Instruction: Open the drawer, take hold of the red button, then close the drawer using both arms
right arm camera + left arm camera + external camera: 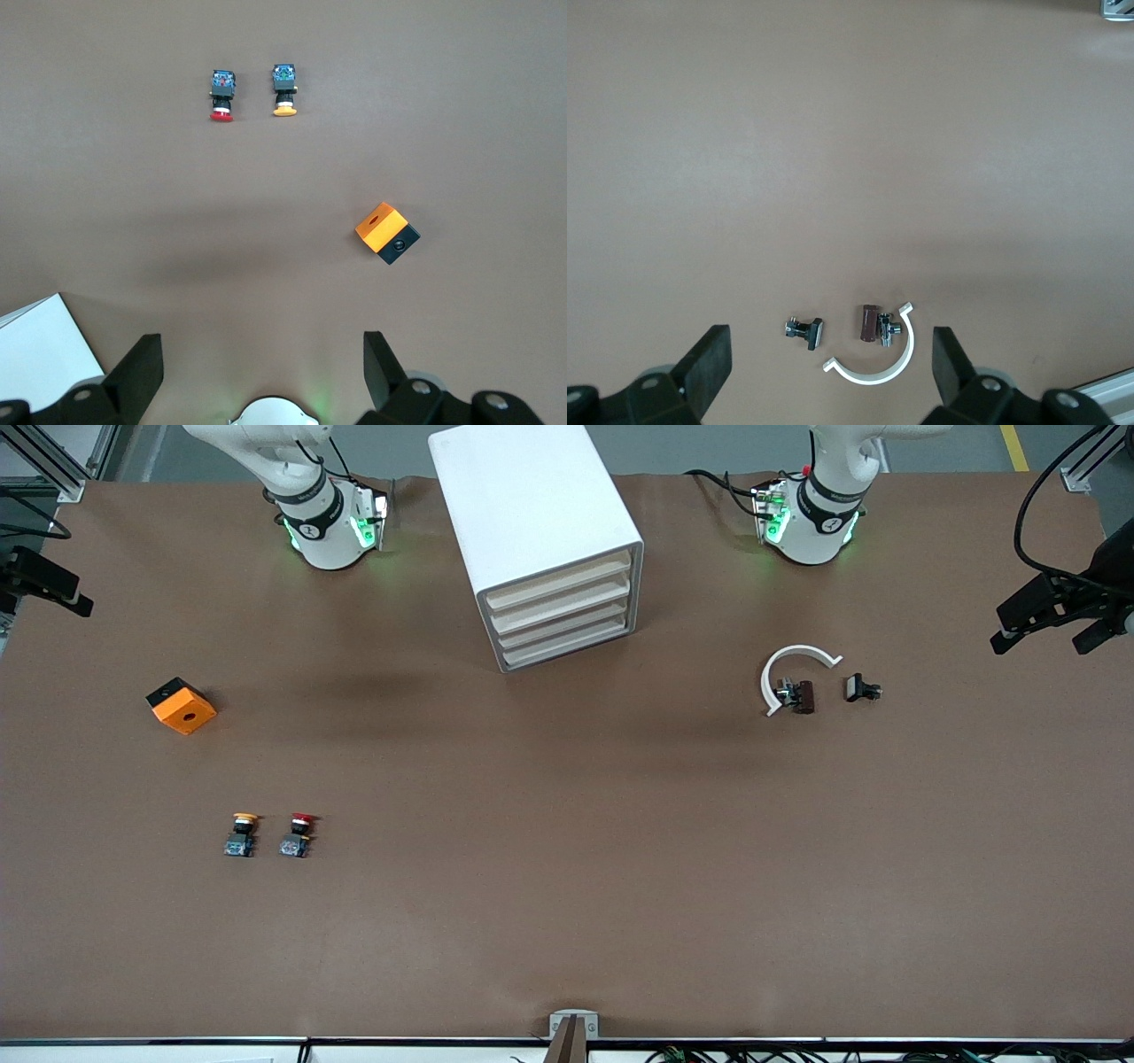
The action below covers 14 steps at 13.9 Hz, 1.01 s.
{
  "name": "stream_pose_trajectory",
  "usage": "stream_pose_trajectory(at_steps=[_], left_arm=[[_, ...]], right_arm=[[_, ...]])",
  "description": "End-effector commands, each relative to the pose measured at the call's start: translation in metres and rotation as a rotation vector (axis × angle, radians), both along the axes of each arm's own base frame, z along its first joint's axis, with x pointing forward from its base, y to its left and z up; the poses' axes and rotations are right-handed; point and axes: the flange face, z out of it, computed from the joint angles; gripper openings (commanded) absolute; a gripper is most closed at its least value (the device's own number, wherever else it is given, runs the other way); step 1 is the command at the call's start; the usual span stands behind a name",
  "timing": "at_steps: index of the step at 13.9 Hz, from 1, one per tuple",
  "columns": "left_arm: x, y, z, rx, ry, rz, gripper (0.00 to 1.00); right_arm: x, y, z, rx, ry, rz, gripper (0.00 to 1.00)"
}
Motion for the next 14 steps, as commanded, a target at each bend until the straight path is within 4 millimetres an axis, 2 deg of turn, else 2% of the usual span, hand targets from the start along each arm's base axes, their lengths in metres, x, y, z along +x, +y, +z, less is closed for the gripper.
stream_pose_trajectory(at_steps=[1,9,14], left_arm=[[-0.001,0.000,0.009,0.022,0.003,-0.008,1.00],[0.001,-0.001,0.005,0.026,0.013,-0.047,1.00],[0.002,0.002,0.003,0.022,0.016,-0.029,1.00]], right_arm=[[-0.007,-0.001,0.003,-0.004,-0.015,0.013,1.00],[-0.008,-0.002,0.004,0.006,-0.011,0.008,1.00],[-0.008,-0.002,0.016,0.004,-0.011,-0.009,1.00]])
